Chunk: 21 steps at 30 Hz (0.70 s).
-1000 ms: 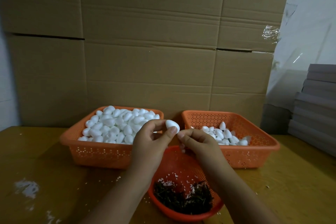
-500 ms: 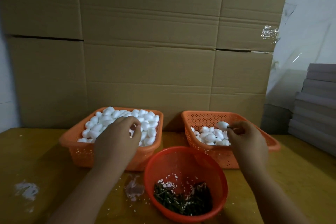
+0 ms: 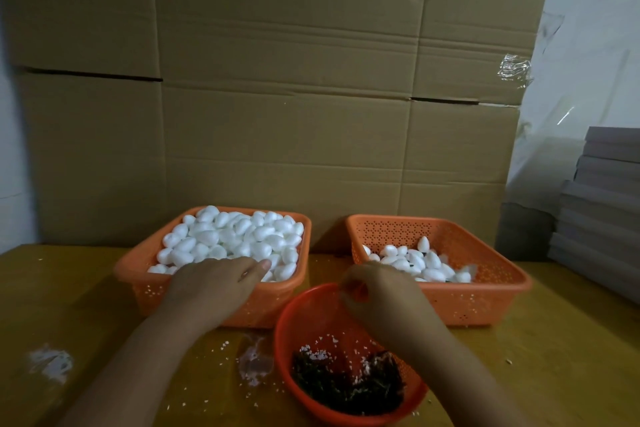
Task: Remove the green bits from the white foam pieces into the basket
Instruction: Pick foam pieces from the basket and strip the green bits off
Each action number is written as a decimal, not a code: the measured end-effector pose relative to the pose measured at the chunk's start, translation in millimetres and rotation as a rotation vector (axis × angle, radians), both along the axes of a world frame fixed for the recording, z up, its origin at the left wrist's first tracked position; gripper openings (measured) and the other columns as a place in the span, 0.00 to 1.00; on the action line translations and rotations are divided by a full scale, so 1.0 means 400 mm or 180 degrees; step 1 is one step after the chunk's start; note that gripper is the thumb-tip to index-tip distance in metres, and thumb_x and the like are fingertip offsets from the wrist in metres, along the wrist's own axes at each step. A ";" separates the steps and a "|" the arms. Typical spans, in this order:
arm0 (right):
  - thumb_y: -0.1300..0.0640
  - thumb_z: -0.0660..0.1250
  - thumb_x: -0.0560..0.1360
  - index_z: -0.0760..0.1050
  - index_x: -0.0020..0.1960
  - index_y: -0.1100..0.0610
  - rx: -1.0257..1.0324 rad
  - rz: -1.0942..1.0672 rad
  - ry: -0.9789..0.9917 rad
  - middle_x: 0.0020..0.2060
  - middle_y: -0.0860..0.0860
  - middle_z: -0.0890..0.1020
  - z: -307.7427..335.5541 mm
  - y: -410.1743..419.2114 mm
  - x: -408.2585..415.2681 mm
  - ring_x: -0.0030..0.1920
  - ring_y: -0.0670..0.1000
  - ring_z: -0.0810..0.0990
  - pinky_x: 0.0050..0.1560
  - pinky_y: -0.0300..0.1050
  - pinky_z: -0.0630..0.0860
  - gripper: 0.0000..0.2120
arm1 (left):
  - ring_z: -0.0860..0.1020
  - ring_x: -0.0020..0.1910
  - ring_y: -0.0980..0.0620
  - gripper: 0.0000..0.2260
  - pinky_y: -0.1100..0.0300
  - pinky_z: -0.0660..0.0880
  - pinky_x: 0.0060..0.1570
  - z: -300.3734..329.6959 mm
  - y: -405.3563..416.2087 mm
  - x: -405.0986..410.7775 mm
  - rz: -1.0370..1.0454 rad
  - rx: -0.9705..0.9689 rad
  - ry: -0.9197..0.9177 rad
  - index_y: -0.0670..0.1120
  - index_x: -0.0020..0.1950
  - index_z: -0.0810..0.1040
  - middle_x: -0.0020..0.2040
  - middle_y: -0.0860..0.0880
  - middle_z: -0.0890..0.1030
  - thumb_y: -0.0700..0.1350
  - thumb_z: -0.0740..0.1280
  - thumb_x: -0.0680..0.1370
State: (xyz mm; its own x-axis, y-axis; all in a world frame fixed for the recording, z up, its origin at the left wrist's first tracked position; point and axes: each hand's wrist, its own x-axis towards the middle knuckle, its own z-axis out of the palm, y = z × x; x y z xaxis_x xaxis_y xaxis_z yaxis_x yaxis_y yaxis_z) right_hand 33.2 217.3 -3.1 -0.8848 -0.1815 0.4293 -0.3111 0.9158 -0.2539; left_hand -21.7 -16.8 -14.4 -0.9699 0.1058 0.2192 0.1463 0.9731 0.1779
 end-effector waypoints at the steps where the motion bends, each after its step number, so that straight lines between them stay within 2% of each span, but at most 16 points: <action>1: 0.51 0.65 0.76 0.79 0.57 0.45 -0.0004 0.0135 -0.0184 0.53 0.42 0.80 -0.001 -0.013 0.006 0.52 0.43 0.77 0.54 0.42 0.75 0.10 | 0.78 0.53 0.51 0.21 0.53 0.74 0.54 0.002 -0.001 -0.001 -0.0049 -0.0034 -0.0031 0.58 0.63 0.74 0.55 0.53 0.81 0.61 0.45 0.81; 4: 0.49 0.67 0.75 0.78 0.60 0.46 0.0289 0.0546 -0.0937 0.56 0.43 0.80 -0.013 -0.042 0.017 0.55 0.45 0.78 0.57 0.45 0.76 0.14 | 0.80 0.51 0.45 0.26 0.50 0.76 0.54 0.003 -0.004 -0.010 -0.0150 0.0225 -0.0063 0.52 0.59 0.74 0.51 0.48 0.82 0.64 0.44 0.78; 7: 0.47 0.67 0.75 0.76 0.64 0.49 0.0791 0.0582 -0.1455 0.61 0.49 0.78 -0.028 -0.052 0.024 0.61 0.52 0.76 0.61 0.51 0.74 0.18 | 0.79 0.46 0.50 0.21 0.54 0.74 0.45 -0.001 -0.007 -0.010 -0.0143 0.0126 0.0031 0.53 0.54 0.74 0.45 0.53 0.80 0.62 0.47 0.80; 9: 0.47 0.67 0.75 0.76 0.63 0.52 0.0885 0.0560 -0.1530 0.60 0.52 0.78 -0.037 -0.055 0.024 0.61 0.54 0.76 0.60 0.49 0.74 0.18 | 0.76 0.40 0.57 0.17 0.58 0.69 0.38 -0.005 -0.006 -0.007 -0.0007 0.0176 0.0201 0.55 0.47 0.73 0.39 0.56 0.78 0.62 0.49 0.81; 12: 0.48 0.67 0.75 0.77 0.61 0.52 0.0796 0.0574 -0.1483 0.57 0.52 0.80 -0.045 -0.058 0.023 0.58 0.54 0.77 0.56 0.48 0.74 0.16 | 0.75 0.38 0.61 0.17 0.60 0.67 0.35 -0.003 -0.003 -0.004 0.0122 0.0484 0.0255 0.56 0.41 0.73 0.37 0.57 0.79 0.64 0.53 0.80; 16: 0.48 0.66 0.75 0.77 0.61 0.51 0.0753 0.0562 -0.1425 0.57 0.52 0.80 -0.053 -0.056 0.018 0.59 0.54 0.77 0.56 0.47 0.72 0.16 | 0.77 0.39 0.60 0.16 0.58 0.74 0.43 0.001 -0.004 -0.004 0.0127 0.0882 0.0203 0.55 0.41 0.76 0.38 0.57 0.80 0.64 0.58 0.78; 18: 0.48 0.66 0.75 0.77 0.61 0.51 0.0755 0.0535 -0.1421 0.58 0.52 0.79 -0.056 -0.057 0.016 0.59 0.54 0.76 0.55 0.46 0.72 0.16 | 0.78 0.43 0.59 0.12 0.55 0.76 0.48 0.003 -0.001 -0.003 0.0110 0.1189 0.0248 0.55 0.42 0.77 0.40 0.58 0.81 0.62 0.62 0.78; 21: 0.49 0.66 0.76 0.77 0.60 0.52 0.0738 0.0512 -0.1431 0.58 0.52 0.79 -0.062 -0.056 0.011 0.59 0.55 0.76 0.54 0.46 0.71 0.15 | 0.81 0.48 0.55 0.04 0.52 0.77 0.51 0.022 0.026 0.008 -0.0138 0.2190 0.0519 0.53 0.47 0.78 0.44 0.57 0.82 0.52 0.69 0.77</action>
